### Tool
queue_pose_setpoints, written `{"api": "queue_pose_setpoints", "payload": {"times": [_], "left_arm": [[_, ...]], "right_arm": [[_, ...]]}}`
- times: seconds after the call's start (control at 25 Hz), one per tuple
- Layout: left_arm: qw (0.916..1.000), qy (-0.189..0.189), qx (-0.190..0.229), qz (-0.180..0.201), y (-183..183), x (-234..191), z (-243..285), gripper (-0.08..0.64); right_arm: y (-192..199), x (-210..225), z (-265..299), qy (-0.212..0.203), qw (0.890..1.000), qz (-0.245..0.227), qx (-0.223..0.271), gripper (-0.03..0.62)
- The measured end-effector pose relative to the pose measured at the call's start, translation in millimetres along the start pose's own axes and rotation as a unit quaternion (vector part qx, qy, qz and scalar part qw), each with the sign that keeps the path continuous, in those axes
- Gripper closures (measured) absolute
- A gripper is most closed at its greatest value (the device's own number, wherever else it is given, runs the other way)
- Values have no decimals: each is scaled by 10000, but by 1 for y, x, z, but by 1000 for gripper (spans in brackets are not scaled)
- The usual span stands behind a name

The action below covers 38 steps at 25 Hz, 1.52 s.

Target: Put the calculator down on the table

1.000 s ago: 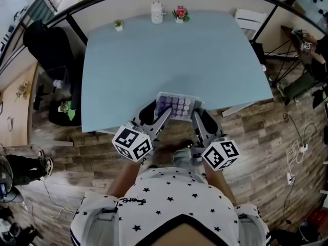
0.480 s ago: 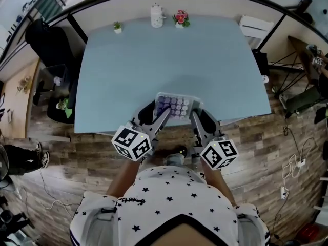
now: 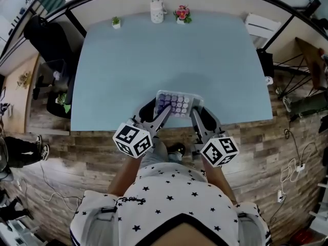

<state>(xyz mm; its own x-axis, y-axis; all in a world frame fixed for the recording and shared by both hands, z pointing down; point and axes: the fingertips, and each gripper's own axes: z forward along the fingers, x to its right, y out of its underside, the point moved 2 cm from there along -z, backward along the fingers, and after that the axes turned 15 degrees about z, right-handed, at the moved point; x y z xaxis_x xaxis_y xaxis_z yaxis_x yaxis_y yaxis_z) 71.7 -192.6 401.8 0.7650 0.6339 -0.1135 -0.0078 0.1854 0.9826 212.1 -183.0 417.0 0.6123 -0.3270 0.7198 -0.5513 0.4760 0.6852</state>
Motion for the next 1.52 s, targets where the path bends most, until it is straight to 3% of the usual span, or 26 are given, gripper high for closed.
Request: {"api": "queue_pose_setpoints", "payload": {"times": [0.44,0.96,1.52], "left_arm": [[9995,-6,-277,-154,12,-57,33,344],[9947,58,-906,-475,52,-125,60,342],[9856,130,-1337,-1026,97,-162,80,342]], "right_arm": [[-2,18,61,269,9993,52,-251,492],[18,44,129,686,9950,79,-723,495],[43,75,168,1136,9854,228,-1251,495]]}}
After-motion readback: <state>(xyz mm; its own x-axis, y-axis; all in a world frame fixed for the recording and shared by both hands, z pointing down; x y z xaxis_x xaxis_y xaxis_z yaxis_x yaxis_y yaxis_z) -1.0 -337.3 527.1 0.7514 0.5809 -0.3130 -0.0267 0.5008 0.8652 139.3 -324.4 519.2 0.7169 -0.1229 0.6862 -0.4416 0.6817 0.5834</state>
